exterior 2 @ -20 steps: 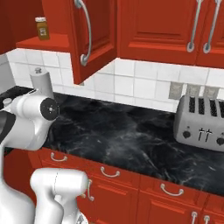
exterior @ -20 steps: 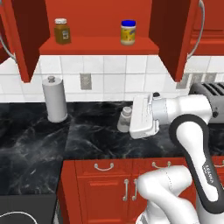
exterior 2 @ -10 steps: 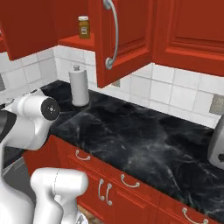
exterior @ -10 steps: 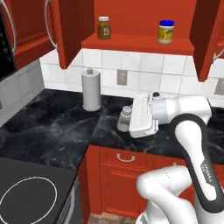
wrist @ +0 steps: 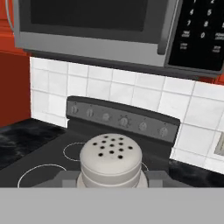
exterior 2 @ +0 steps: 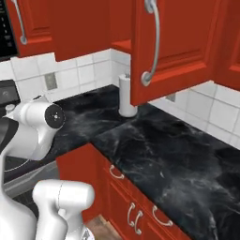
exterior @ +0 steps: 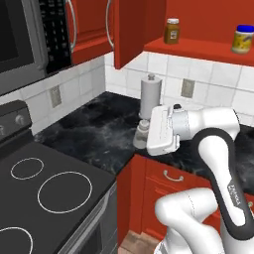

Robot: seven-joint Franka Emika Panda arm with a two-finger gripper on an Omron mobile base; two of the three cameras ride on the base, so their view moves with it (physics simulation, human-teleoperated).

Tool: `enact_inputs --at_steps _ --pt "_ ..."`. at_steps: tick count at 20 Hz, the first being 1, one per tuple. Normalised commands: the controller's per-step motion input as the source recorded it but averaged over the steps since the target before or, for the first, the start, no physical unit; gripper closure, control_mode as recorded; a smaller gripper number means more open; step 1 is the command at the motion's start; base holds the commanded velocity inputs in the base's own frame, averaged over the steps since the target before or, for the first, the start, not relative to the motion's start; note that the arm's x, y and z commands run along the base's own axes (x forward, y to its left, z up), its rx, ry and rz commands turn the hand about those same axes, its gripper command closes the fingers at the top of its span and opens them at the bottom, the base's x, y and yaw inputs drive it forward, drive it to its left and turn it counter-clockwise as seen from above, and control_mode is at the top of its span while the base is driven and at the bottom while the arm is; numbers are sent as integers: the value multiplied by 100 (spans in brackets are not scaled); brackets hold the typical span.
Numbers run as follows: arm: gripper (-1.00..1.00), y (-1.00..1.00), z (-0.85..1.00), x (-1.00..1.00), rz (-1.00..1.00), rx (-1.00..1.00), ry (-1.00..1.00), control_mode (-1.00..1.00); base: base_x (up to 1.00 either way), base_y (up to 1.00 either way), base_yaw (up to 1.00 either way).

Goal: Collect the turmeric, mayonnaise, and shaker from the cabinet and place them next to the stove.

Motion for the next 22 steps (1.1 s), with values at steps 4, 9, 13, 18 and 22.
enact_inputs --at_steps 4,9,13,18,22 --pt "100 0 0 0 0 0 0 100 13 23 51" --pt "100 0 0 0 0 0 0 100 81 3 39" --pt "100 0 0 0 0 0 0 100 81 -4 37" --pt "100 0 0 0 0 0 0 100 18 0 39" --pt "100 0 0 0 0 0 0 100 53 -1 34"
